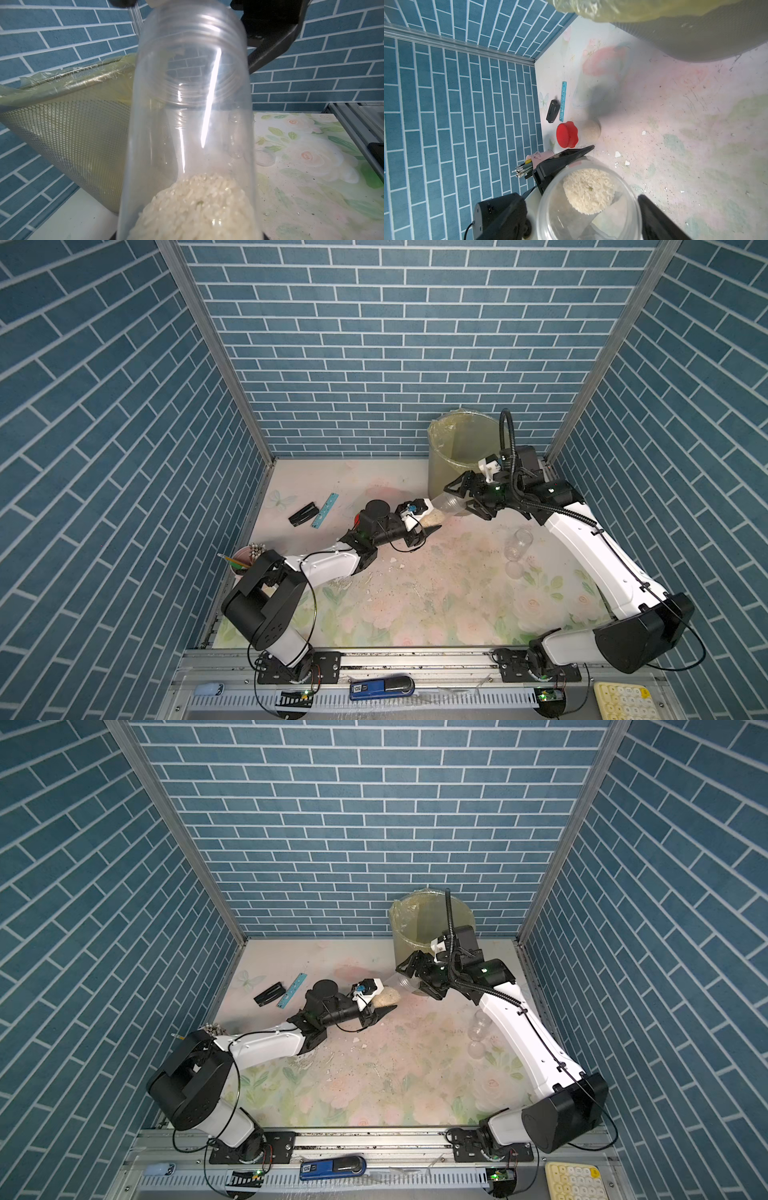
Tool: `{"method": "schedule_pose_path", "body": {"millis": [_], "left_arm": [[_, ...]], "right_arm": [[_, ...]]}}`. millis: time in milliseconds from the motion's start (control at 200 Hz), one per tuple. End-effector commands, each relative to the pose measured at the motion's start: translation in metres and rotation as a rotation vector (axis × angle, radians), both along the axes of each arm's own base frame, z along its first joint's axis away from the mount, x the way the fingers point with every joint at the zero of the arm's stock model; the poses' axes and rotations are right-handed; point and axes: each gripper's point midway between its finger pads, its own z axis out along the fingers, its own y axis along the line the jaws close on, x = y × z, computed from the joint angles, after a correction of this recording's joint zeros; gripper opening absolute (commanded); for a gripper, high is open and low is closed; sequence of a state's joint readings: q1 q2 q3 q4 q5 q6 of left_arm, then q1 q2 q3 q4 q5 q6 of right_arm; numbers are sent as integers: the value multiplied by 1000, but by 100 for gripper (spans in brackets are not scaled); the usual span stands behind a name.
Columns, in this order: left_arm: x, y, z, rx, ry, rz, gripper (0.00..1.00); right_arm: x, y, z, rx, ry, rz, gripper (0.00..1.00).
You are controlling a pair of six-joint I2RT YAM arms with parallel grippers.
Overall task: Empty moldy rice from jars
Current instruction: Unscrew the lid from the jar.
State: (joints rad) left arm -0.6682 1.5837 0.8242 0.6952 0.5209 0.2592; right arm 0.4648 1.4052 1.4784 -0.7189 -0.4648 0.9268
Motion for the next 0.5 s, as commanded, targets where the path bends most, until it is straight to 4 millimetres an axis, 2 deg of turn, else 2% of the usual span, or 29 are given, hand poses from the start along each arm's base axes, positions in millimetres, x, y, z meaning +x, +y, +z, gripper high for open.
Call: {"method": "schedule_pose_path", "body": {"millis": [0, 290, 495], "left_arm": [[-3, -1, 18, -29, -45, -7, 11], [-5, 0, 17, -27, -43, -8, 11], [-4, 0, 15, -23, -34, -11, 10]], "right_arm": [[-3, 4, 2, -13, -10, 41, 82], [-4, 0, 2, -42, -28, 44, 73], [-7, 4, 7, -52, -62, 110, 61]]}}
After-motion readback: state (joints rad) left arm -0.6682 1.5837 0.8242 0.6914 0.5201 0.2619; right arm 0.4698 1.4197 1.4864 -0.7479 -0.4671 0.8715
